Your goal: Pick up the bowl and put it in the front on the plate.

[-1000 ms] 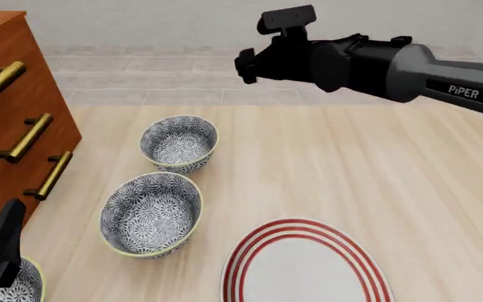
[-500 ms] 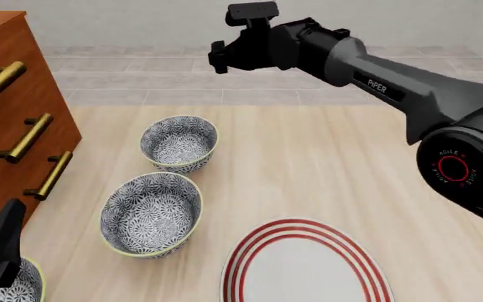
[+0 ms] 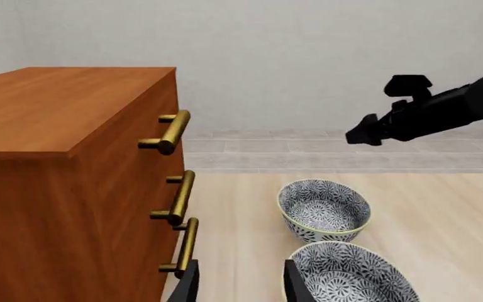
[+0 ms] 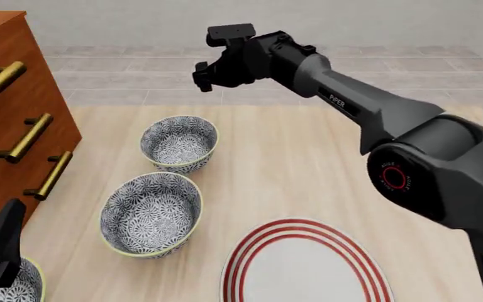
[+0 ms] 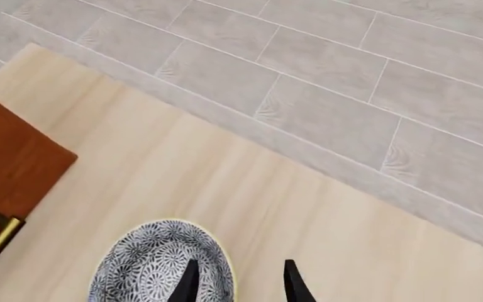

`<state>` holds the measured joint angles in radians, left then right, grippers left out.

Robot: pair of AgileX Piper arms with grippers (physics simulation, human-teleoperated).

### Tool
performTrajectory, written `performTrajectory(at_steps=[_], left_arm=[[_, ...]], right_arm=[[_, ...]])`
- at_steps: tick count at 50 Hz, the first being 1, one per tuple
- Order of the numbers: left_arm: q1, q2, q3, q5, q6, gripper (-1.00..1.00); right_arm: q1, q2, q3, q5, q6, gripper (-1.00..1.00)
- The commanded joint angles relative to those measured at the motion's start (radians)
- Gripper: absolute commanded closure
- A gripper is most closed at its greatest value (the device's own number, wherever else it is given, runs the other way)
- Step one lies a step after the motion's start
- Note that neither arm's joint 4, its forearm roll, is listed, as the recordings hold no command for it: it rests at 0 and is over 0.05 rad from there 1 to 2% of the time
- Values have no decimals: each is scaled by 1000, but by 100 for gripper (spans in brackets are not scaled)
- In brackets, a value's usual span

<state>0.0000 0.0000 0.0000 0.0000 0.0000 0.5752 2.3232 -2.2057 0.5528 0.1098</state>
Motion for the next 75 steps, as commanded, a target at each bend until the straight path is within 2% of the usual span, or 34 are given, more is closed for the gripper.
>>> performTrajectory(at_steps=[1, 17, 30, 57, 66, 75], left_arm=[[0, 0, 0, 0, 0, -100], [0, 0, 0, 0, 0, -100], [0, 0, 0, 0, 0, -100], [0, 0, 0, 0, 0, -100], [0, 0, 0, 0, 0, -100], [0, 0, 0, 0, 0, -100]], right_arm=[[24, 5, 29, 21, 8, -100], [34, 7, 88, 14, -6, -100], [23, 70, 48, 40, -18, -100], [32, 148, 7, 58, -3, -100], [19, 187, -50, 88, -19, -100], [24, 187, -30, 76, -25, -100]])
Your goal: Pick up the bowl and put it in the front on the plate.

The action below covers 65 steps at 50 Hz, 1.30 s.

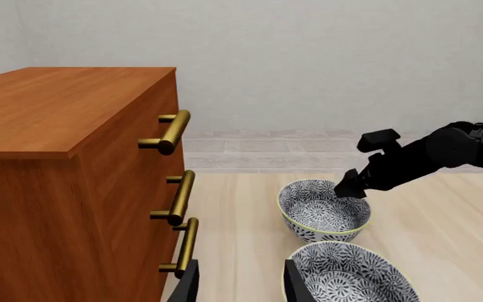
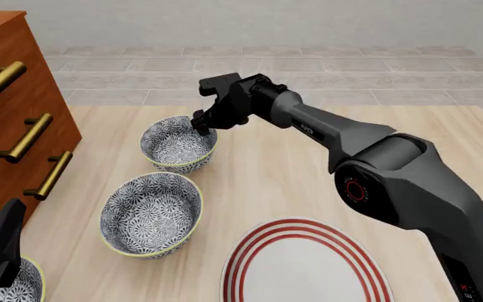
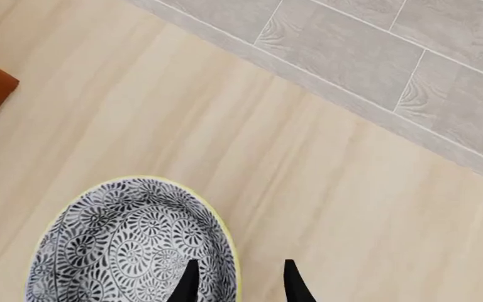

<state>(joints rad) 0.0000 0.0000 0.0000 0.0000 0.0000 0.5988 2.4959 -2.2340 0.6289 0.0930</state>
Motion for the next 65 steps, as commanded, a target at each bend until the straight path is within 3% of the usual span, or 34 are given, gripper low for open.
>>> performTrajectory(at_steps=[1, 31, 32, 65], left_arm=[[0, 0, 0, 0, 0, -100], [0, 0, 0, 0, 0, -100], [0, 0, 0, 0, 0, -100], [0, 0, 0, 0, 0, -100]], right_arm=[[1, 12, 6, -4, -11, -100], [4, -11, 93, -47, -26, -100], [5, -14, 95, -49, -24, 100], [-1, -41, 44, -34, -30, 100]])
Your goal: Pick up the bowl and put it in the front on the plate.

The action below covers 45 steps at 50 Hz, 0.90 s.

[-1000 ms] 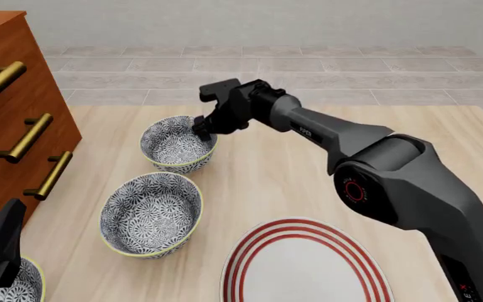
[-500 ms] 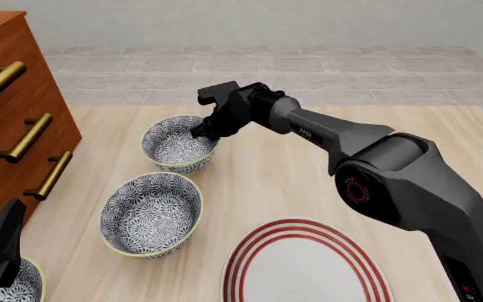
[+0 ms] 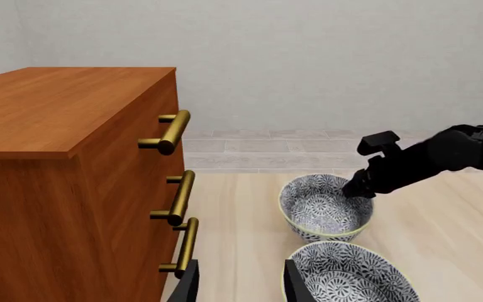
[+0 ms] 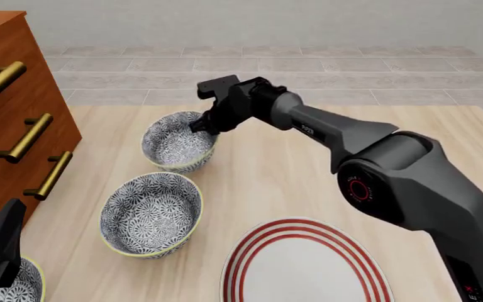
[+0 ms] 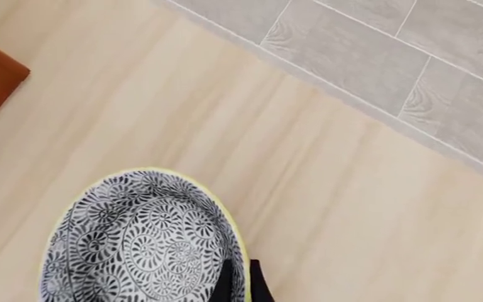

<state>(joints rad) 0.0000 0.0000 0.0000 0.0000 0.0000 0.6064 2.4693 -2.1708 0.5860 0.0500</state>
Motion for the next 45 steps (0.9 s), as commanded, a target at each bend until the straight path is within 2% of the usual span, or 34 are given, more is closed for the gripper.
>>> performTrajectory(at_steps=[1, 10, 33, 45], left_arm=[[0, 0, 0, 0, 0, -100], [0, 0, 0, 0, 0, -100], [0, 0, 0, 0, 0, -100], [0, 0, 0, 0, 0, -100]], right_arm=[[-10, -18, -22, 10, 12, 100], [-19, -29, -42, 19, 7, 100], [-15, -141, 85, -34, 15, 100], [-23, -210, 170, -65, 44, 100]])
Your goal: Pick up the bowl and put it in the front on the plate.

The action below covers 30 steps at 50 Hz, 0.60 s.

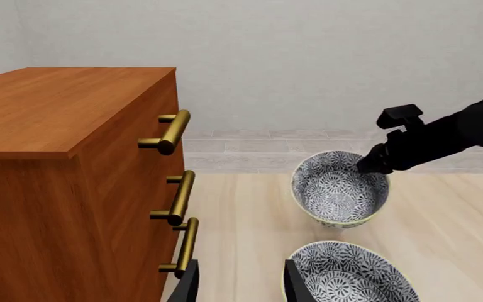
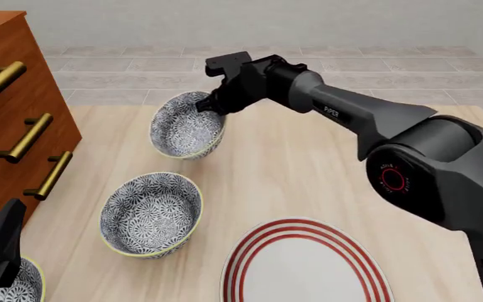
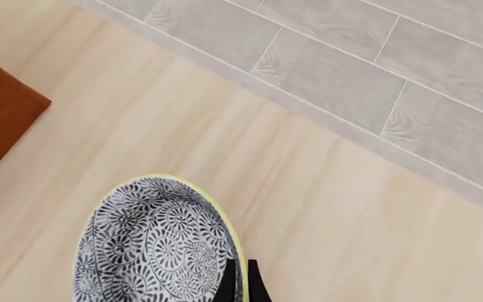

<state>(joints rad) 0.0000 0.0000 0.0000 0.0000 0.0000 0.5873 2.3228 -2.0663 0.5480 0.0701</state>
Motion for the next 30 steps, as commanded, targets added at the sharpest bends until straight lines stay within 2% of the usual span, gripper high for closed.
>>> performTrajectory(at_steps=[1, 6, 13, 14, 30], left_arm=[[0, 0, 0, 0, 0, -100], [0, 0, 0, 0, 0, -100], [0, 0, 0, 0, 0, -100], [0, 0, 0, 0, 0, -100], [0, 0, 0, 0, 0, -100]], right_arm=[[-4, -71, 74, -31, 25, 100], [-8, -116, 134, -62, 72, 100], [-14, -157, 198, -99, 96, 100], [-15, -168, 221, -112, 118, 100], [-11, -238, 348, -170, 188, 100]])
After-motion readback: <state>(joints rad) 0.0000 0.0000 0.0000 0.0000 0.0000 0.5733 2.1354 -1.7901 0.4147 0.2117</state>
